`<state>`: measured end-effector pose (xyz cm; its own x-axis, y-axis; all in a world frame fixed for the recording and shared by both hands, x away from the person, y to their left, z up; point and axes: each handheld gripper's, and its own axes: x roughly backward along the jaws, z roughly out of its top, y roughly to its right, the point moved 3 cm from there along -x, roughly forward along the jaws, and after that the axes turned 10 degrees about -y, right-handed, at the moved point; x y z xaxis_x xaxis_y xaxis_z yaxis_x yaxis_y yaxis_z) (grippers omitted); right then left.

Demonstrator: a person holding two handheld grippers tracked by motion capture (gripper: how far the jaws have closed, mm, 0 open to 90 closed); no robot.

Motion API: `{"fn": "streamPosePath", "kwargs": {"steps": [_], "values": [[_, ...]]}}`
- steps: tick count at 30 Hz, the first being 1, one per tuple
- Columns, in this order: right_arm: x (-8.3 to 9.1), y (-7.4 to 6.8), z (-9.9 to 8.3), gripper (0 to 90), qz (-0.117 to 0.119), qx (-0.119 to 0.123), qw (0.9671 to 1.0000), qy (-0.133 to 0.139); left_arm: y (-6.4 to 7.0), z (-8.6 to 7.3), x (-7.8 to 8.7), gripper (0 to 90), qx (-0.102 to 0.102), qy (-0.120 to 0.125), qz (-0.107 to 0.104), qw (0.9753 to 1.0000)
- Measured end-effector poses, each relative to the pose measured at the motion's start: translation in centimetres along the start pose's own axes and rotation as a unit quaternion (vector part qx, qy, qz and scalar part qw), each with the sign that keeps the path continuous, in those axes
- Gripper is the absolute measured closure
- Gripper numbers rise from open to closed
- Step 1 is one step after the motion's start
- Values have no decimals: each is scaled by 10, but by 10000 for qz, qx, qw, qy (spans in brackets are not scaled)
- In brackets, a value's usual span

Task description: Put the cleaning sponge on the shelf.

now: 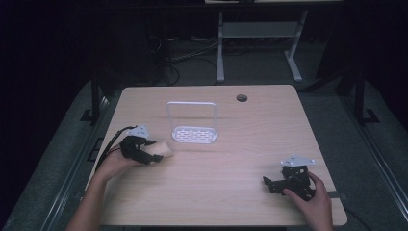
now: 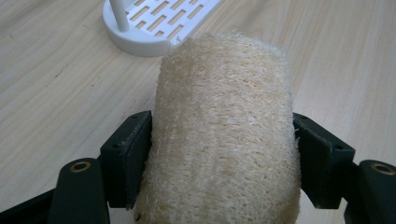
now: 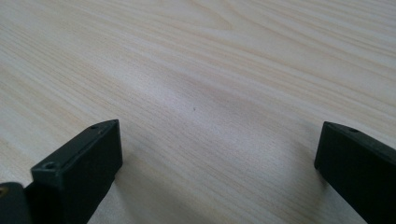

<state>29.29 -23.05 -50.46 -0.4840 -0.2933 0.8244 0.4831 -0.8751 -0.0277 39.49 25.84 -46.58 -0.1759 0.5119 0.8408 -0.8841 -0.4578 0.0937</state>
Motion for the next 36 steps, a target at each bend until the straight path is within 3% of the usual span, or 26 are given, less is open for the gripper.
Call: {"fn": "streamPosePath", "kwargs": {"steps": [20,36], "values": [[0,0,0,7,0,-1,10000,0,16,12,2,275,225,83,17,9997],[0,0,0,7,0,1,10000,0,28,29,12,276,365,383,44,9986]]}}
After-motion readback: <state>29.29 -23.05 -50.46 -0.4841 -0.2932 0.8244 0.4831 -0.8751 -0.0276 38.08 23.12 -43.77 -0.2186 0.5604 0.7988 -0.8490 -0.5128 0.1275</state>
